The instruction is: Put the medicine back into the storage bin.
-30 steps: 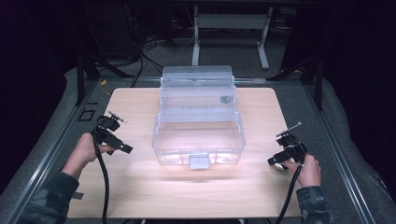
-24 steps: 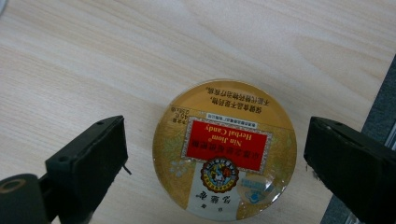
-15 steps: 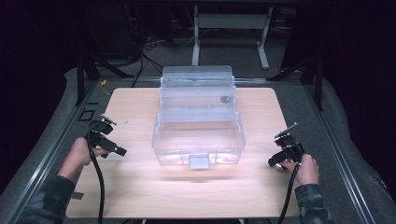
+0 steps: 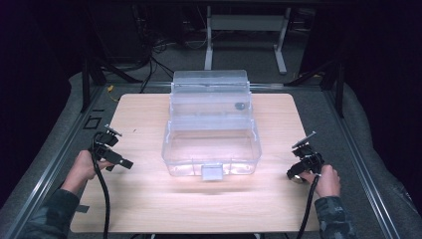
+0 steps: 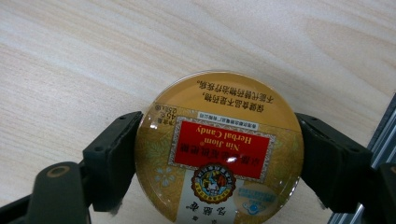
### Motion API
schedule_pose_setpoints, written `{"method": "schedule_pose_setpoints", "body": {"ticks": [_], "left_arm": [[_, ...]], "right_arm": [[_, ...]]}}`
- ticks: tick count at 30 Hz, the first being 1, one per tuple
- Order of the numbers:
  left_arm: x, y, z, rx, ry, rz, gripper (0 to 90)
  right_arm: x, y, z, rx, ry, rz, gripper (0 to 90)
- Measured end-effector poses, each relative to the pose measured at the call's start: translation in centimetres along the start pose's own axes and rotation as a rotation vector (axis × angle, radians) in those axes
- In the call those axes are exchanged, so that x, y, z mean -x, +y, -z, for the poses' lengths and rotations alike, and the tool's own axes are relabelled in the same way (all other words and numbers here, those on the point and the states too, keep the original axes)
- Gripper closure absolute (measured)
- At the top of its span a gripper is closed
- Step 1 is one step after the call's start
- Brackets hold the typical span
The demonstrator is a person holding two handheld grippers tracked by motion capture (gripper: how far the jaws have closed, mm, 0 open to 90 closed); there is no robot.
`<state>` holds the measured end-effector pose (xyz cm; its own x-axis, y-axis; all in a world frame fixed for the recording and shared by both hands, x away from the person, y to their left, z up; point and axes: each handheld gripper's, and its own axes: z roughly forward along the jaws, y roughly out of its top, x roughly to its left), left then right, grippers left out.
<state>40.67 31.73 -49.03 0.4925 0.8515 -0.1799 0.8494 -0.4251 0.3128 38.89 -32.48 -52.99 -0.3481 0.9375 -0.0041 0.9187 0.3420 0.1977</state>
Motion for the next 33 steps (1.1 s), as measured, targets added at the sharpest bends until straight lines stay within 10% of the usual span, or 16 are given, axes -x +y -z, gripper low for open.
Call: {"method": "schedule_pose_setpoints", "body": {"ticks": [33], "left_arm": [[-0.9,0.0,0.3,-0.016,0.028,0.002,0.2]], "right_arm": [[-2.3,2.5,6.0,0.056,0.01,0.122,20.1]]}}
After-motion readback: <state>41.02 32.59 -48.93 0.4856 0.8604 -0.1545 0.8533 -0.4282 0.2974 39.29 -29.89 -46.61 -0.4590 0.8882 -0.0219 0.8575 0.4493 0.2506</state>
